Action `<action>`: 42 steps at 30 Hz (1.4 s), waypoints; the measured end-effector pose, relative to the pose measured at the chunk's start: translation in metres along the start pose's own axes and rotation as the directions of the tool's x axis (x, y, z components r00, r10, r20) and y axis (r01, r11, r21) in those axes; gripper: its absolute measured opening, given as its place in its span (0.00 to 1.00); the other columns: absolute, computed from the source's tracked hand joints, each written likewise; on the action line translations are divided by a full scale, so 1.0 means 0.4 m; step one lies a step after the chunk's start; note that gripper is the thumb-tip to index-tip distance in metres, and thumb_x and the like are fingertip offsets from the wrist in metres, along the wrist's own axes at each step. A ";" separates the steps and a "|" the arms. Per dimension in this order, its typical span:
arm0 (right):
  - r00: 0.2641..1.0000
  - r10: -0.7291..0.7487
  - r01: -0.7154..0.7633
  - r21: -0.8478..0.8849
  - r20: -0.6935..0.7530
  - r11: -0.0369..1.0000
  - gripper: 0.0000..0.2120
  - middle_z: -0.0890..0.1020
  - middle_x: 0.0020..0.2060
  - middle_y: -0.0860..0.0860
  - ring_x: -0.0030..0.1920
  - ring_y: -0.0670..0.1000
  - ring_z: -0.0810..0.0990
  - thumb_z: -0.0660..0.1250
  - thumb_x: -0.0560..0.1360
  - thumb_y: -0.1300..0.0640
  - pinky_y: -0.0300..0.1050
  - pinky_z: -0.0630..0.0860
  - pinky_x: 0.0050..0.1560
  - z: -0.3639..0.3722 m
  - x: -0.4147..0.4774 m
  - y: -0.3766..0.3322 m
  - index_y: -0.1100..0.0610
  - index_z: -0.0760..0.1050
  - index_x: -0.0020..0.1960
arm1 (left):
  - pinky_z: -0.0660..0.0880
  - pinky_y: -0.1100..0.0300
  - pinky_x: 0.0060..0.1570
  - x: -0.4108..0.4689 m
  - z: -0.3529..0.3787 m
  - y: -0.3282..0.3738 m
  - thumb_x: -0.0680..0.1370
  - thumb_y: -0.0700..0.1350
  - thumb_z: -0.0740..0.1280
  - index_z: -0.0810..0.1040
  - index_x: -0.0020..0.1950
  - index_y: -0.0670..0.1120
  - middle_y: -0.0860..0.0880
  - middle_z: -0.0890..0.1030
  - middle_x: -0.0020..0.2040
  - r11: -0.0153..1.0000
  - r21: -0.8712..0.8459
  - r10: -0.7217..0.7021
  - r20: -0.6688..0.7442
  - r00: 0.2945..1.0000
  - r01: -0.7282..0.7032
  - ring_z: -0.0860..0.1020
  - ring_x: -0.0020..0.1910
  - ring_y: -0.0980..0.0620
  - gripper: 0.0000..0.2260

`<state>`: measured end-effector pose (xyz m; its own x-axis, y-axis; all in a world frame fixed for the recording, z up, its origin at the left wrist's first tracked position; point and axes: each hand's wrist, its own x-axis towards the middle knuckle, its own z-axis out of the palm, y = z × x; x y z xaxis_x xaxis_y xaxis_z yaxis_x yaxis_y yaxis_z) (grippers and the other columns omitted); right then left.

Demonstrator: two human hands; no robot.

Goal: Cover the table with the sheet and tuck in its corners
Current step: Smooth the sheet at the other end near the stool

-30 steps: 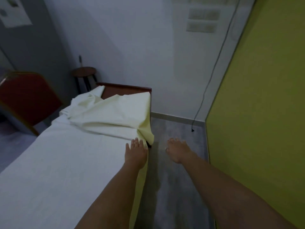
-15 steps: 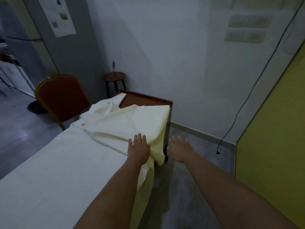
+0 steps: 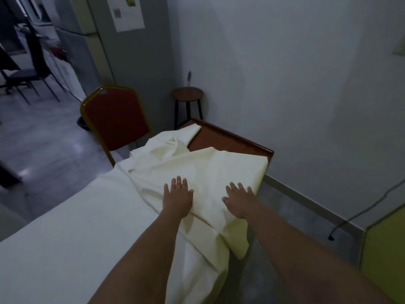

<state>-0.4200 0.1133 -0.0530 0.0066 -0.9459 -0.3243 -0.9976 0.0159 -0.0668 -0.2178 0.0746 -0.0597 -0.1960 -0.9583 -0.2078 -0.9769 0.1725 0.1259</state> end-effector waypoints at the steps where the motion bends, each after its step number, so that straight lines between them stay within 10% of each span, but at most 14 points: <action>1: 1.000 -0.006 0.006 0.001 -0.005 1.000 0.26 0.50 0.77 0.53 0.76 0.57 0.48 0.44 0.82 0.47 0.59 0.46 0.74 -0.003 0.040 -0.012 0.57 0.49 0.77 | 0.42 0.47 0.75 0.027 -0.001 -0.021 0.84 0.52 0.43 0.45 0.78 0.44 0.44 0.45 0.79 1.000 -0.002 -0.013 0.000 1.000 0.013 0.43 0.78 0.47 0.25; 17: 0.969 -0.058 0.106 0.191 -0.240 0.976 0.40 0.57 0.76 0.55 0.76 0.57 0.53 0.33 0.75 0.34 0.60 0.45 0.73 0.127 0.334 -0.342 0.59 0.53 0.77 | 0.43 0.47 0.75 0.233 0.034 -0.267 0.83 0.55 0.44 0.44 0.78 0.43 0.44 0.45 0.79 0.984 -0.048 -0.178 -0.103 0.979 0.173 0.44 0.78 0.46 0.27; 29: 0.963 0.021 -0.003 0.067 -0.270 0.998 0.32 0.68 0.72 0.54 0.73 0.57 0.62 0.43 0.77 0.41 0.63 0.52 0.71 0.103 0.409 -0.149 0.58 0.64 0.73 | 0.40 0.52 0.74 0.327 0.059 -0.167 0.80 0.57 0.40 0.50 0.78 0.42 0.43 0.52 0.78 0.996 -0.040 0.062 -0.268 0.961 -0.075 0.49 0.78 0.46 0.30; 42: 0.948 0.239 -0.254 -0.048 -0.209 0.966 0.29 0.48 0.78 0.52 0.77 0.56 0.43 0.40 0.81 0.44 0.64 0.42 0.73 0.041 0.391 0.263 0.56 0.43 0.77 | 0.48 0.52 0.75 0.397 0.097 0.155 0.81 0.51 0.51 0.56 0.76 0.40 0.40 0.59 0.76 0.917 0.046 0.389 -0.316 0.865 -0.396 0.56 0.76 0.43 0.26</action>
<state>-0.5226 -0.0278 -0.1261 -0.2468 -0.9608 -0.1260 -0.9686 0.2406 0.0628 -0.3126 -0.0580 -0.1224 -0.5227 -0.8341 0.1761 -0.8224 0.5478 0.1533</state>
